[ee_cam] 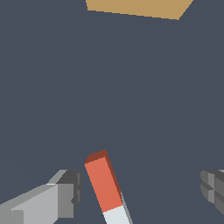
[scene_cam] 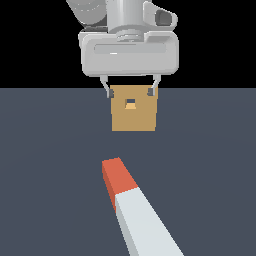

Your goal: Insert the peg into the horizontal hole in a box.

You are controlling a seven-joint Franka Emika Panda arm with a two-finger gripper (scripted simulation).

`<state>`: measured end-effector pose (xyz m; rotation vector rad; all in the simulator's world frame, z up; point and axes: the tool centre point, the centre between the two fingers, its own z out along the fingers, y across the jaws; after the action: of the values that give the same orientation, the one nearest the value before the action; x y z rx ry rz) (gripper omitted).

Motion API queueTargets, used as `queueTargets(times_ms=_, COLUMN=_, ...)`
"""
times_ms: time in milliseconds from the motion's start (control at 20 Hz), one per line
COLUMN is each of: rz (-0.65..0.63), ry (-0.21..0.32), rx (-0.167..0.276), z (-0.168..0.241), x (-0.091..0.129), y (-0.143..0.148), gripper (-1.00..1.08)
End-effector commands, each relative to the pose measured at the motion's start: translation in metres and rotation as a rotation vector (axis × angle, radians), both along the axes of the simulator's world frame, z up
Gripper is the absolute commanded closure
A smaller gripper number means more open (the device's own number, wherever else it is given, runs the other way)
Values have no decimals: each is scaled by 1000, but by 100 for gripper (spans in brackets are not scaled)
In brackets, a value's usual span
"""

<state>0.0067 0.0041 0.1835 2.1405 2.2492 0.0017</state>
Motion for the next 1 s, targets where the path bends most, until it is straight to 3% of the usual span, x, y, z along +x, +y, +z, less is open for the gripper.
queueTargets(times_ms=0, rz=0, ry=0, rx=0, z=0, x=0, y=0, gripper=-92)
queueTargets(times_ms=500, rz=33, ry=3, rx=2, z=-11, x=-2, y=-18, gripper=-92)
queueTargets(times_ms=950, rz=119, ry=10, rx=7, z=-38, x=-6, y=-65, gripper=-92)
